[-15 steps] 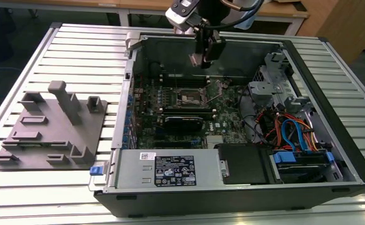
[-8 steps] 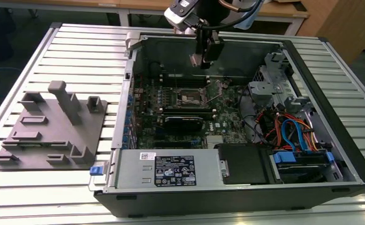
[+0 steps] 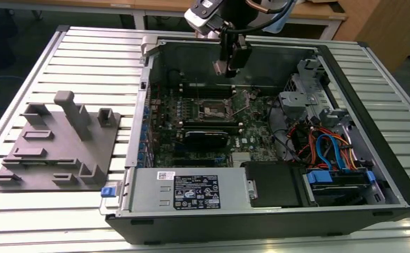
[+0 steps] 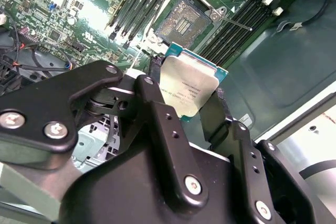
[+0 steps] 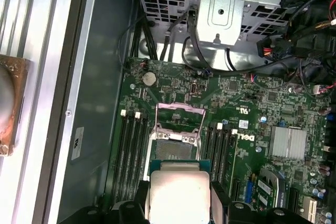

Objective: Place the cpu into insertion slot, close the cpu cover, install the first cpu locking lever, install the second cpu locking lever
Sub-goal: 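Place the cpu into insertion slot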

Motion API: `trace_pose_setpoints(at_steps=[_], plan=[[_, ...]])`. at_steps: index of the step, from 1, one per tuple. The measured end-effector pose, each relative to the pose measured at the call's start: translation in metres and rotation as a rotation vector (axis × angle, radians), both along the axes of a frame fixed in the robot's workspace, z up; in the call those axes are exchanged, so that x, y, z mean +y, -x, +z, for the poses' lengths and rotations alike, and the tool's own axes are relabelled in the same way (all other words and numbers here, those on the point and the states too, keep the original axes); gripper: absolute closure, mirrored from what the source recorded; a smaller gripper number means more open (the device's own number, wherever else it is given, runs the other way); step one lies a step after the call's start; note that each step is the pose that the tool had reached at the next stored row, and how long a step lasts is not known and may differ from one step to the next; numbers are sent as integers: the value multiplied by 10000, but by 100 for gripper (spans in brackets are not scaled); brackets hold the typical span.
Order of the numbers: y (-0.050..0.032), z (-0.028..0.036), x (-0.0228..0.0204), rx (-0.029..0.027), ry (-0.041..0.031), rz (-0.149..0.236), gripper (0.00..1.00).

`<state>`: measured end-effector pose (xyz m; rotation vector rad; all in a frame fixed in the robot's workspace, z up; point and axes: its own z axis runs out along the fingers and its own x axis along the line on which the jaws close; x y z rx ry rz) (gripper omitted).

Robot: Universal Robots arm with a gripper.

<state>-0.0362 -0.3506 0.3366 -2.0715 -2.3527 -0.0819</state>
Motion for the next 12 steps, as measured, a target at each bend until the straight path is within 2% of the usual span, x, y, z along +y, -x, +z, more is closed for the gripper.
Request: trace_pose_setpoints(at_steps=[5,12], plan=[[0,-1,0,0,0,-344,46],[0,-5,0,0,0,-1172,46]])
